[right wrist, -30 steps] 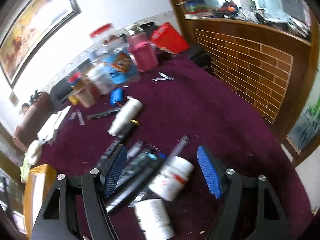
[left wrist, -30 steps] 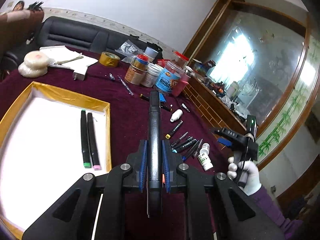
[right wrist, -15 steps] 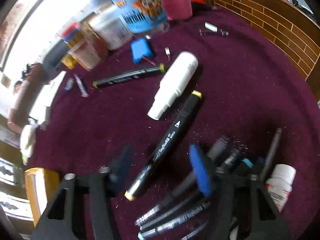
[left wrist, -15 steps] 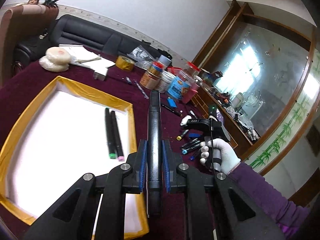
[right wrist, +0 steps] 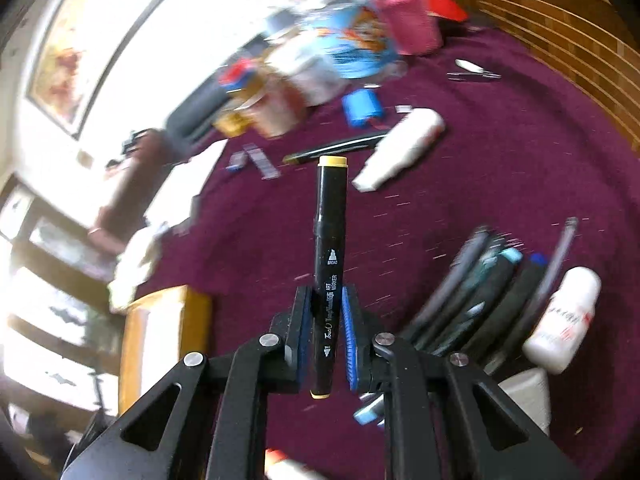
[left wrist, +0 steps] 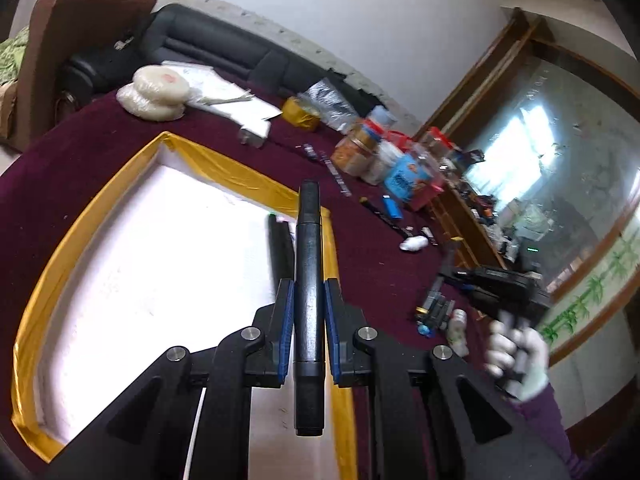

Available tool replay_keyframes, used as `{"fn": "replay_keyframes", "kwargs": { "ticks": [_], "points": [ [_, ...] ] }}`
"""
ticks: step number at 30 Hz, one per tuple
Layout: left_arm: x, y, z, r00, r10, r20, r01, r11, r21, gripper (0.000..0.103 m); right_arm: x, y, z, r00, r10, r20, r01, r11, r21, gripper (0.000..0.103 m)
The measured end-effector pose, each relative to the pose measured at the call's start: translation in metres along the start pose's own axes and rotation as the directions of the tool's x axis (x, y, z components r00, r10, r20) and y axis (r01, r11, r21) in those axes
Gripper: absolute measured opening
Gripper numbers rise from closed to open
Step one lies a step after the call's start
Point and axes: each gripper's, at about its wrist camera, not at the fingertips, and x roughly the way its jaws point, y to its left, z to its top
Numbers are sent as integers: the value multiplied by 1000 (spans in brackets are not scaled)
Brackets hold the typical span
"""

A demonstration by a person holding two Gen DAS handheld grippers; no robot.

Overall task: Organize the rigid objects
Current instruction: 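Carry both markers to the tray and open both tools to release them, then move the left tool to the white glue bottle with orange cap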

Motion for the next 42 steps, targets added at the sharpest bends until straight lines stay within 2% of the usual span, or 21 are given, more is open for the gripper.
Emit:
{"fn": "replay_keyframes", "kwargs": {
  "ticks": [5,10,17,23,27,29,31,34,36,38,39,40,42],
  "points": [
    [20,20,15,997,58,-45,-59,998,-24,12,-5,57,-19,987,151,-47,-155,983,-103,14],
    [42,32,29,990,113,-89,-115,993,-10,12,17,114,-43,947,267,-176,-293,945,-144,14],
    [83,53,45,974,185,-131,-187,982,-10,12,93,181,-84,912,215,-349,-296,934,-198,14],
    [106,70,43,969,176,-176,-188,981,-55,12,152,199,-96,905,119,-407,-221,952,-212,14],
    [107,73,42,971,159,-181,-176,981,-81,14,162,203,-89,918,76,-388,-181,953,-242,14],
    [104,71,43,974,157,-164,-172,982,-79,19,162,199,-85,923,71,-378,-170,957,-235,14],
    [99,68,44,976,162,-143,-174,982,-75,32,155,194,-81,929,73,-362,-168,957,-237,14],
    [87,64,44,980,166,-112,-176,980,-93,34,138,186,-77,945,89,-313,-173,953,-249,14],
    [77,61,43,984,155,-90,-164,980,-109,35,116,178,-77,961,91,-260,-165,945,-281,15],
    [62,50,41,987,154,-54,-159,982,-105,45,95,170,-78,977,85,-194,-144,936,-320,16],
    [55,44,40,987,155,-36,-158,983,-97,54,85,165,-78,985,81,-154,-129,932,-338,18],
    [49,37,38,988,156,-20,-157,983,-90,60,71,157,-79,991,75,-112,-110,929,-353,19],
    [36,20,33,987,161,15,-160,984,-77,61,48,144,-81,997,69,-36,-77,929,-362,22]
  ]
}}
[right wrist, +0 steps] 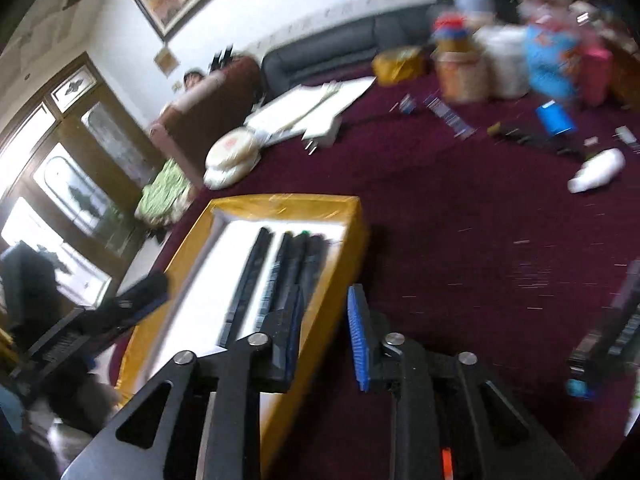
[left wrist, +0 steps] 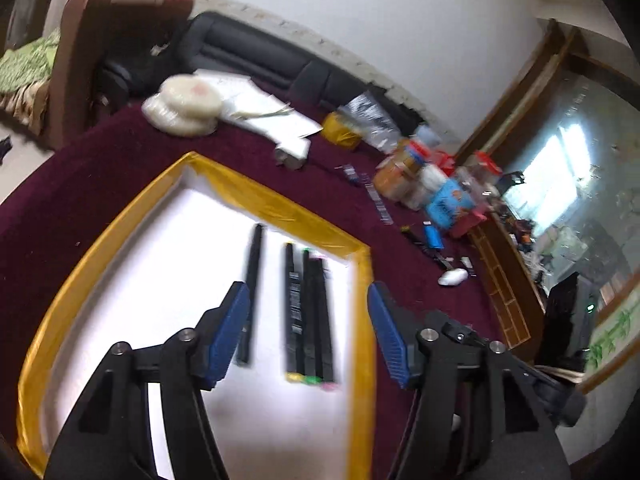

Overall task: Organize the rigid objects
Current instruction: 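Move the left tool to the white glue bottle with orange cap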

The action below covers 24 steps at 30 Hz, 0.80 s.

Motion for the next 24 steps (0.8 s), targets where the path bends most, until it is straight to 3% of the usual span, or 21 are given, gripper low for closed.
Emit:
{"fn": "replay_keyframes", "kwargs": {
  "ticks": [4,7,10,16,20,24],
  "points": [
    [-20,-40,-19,999,-33,36,30,997,66,68,-46,-23,-14,986,-78,147,76,997,17,29],
    [-23,-68,-37,999,-38,30,34,991,127,68,-82,-45,-27,958,-146,248,132,989,70,46],
    [-20,-105,-61,1000,12,10,-14,965,261,68,-108,-68,-37,931,-205,303,180,978,110,50],
    [1,-158,-97,984,165,72,-180,862,474,68,-134,-119,-51,886,-330,325,276,940,202,50],
    [15,-168,-109,969,239,56,-233,824,517,68,-145,-161,-60,867,-388,314,292,904,311,50],
    [28,-168,-115,955,296,36,-268,799,539,68,-150,-191,-71,861,-422,284,303,874,380,50]
  ]
}}
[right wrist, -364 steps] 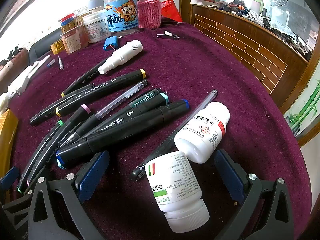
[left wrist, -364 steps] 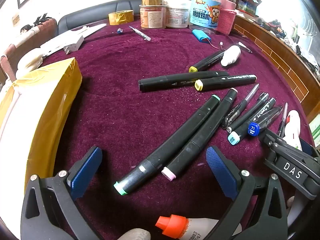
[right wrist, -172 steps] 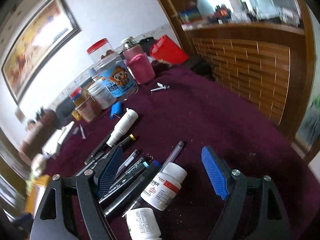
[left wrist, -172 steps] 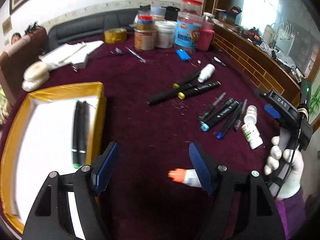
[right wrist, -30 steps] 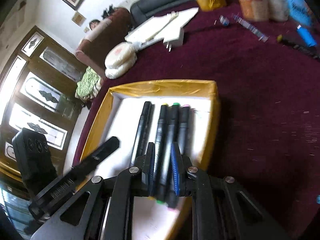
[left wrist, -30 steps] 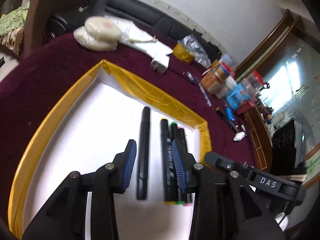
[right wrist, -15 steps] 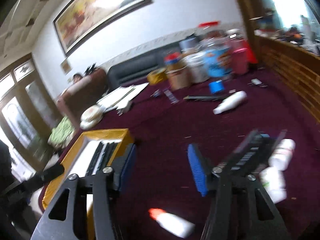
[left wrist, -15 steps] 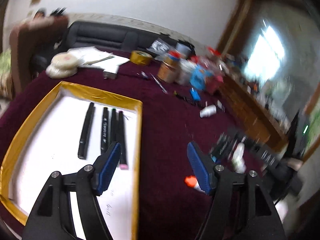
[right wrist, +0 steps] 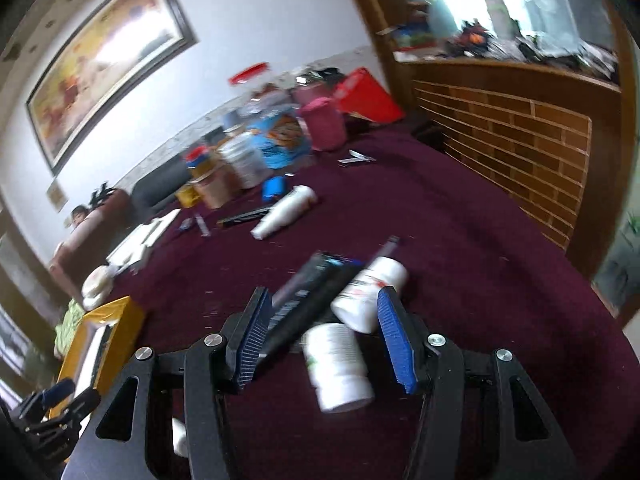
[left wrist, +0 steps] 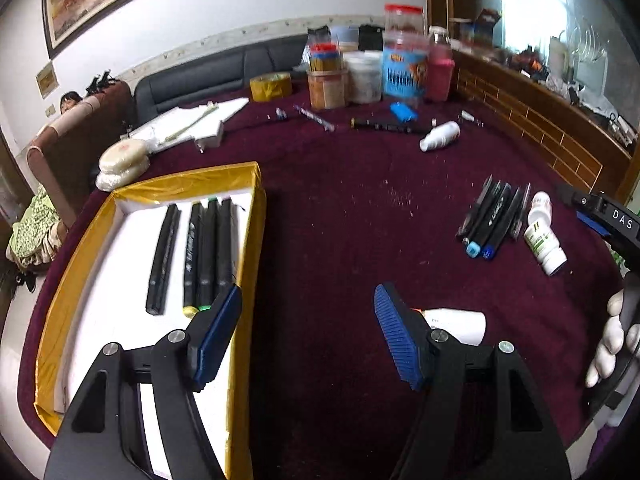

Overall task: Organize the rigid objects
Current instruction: 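Move the left tool to the white glue bottle with orange cap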

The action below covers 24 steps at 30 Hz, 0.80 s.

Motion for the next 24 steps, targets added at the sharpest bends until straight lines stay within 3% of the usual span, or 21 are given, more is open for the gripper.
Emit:
{"fn": "replay_keyframes", "kwargs": {
  "ticks": [8,13,17,24],
  "points": [
    [13,-11,-4,997,-51,-63,52,999,3,68,11,-23,-7,1000,-10,-15,11,998,57,50],
    [17,0,-5,975,-209,-74,199,973,-118,68,11,-21,-10,1000,7,-26,-6,999,47,50],
    [19,-5,-10,961,-262,-86,245,955,-166,68,9,-24,-10,999,32,-12,-31,998,59,50],
    [29,-46,-21,940,-300,-162,287,953,-97,69,10,-23,-10,998,60,-20,-59,997,54,51]
  ]
}}
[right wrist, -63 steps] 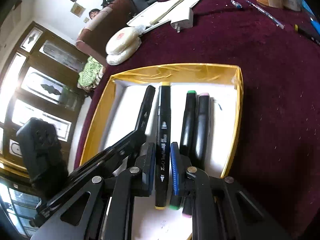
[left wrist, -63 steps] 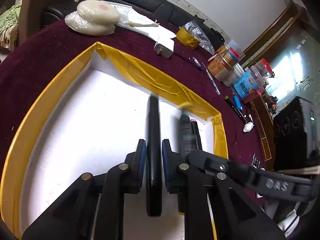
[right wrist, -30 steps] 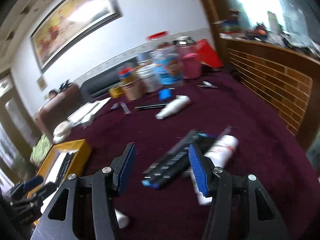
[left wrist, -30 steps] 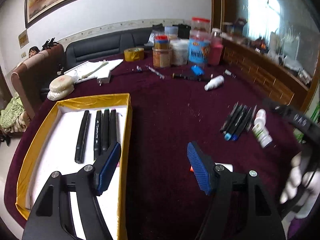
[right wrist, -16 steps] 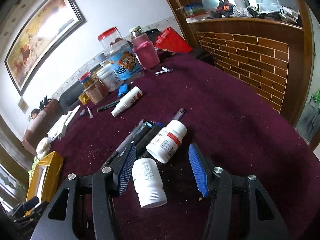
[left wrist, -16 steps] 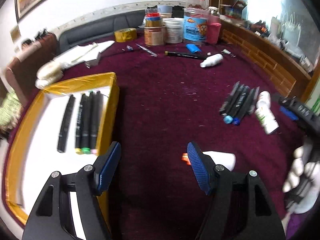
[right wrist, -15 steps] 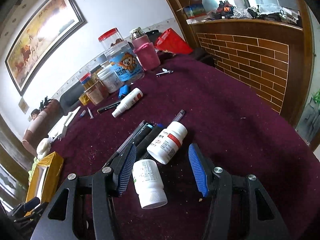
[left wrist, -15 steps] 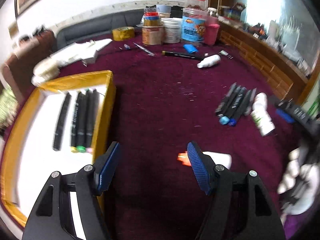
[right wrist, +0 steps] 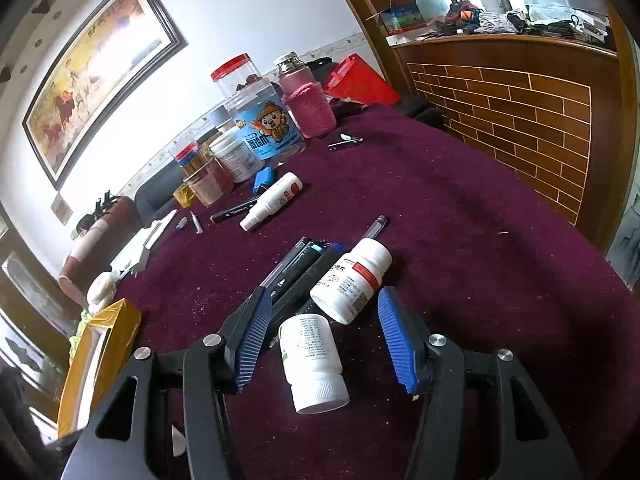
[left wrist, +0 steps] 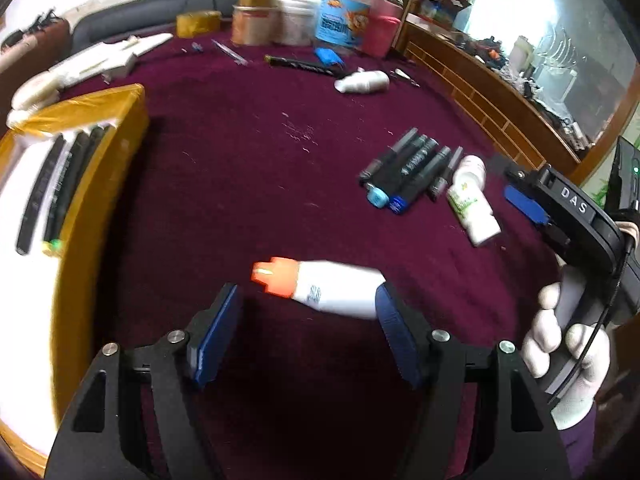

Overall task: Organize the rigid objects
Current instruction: 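Move the left tool to the white glue bottle with orange cap, then grasp the glue bottle with the left tool while the right tool grasps a white bottle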

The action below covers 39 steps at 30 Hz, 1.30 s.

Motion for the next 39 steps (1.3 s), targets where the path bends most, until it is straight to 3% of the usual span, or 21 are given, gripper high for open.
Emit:
{"fn": "replay_keyframes", "kwargs": {
  "ticks": [4,7,11,17,19,22,27,32,39],
  "points": [
    [16,-9,0,998,-16,-63,16,1000,13,69,0,-1,0,1000,7,2,-7,1000,5,51],
    [21,-5,12,999,13,-53,-12,1000,18,69,-1,-2,0,1000,15,6,-15,1000,6,51],
    [17,4,24,999,-10,-39,10,1000,-7,69,-1,-4,1,1000,20,3,-20,1000,9,52],
    [14,-11,26,999,37,-5,-35,981,193,67,2,-3,2,1000,17,-9,-17,1000,7,54],
    [22,-8,25,1000,9,-16,-6,981,196,24,2,-3,2,1000,15,-8,-15,1000,9,54],
    [32,-4,23,997,-61,-52,69,982,173,24,3,-3,2,1000,8,-16,-8,1000,11,54],
    [15,8,22,990,-141,-5,141,985,100,24,8,-2,2,999,-8,-38,8,1000,8,54],
    [-23,28,23,964,-253,80,252,968,11,24,11,-2,2,998,-32,-50,33,999,10,54],
    [-62,47,19,940,-297,167,299,954,15,24,-3,-3,7,996,-78,-34,78,997,9,54]
  ]
}}
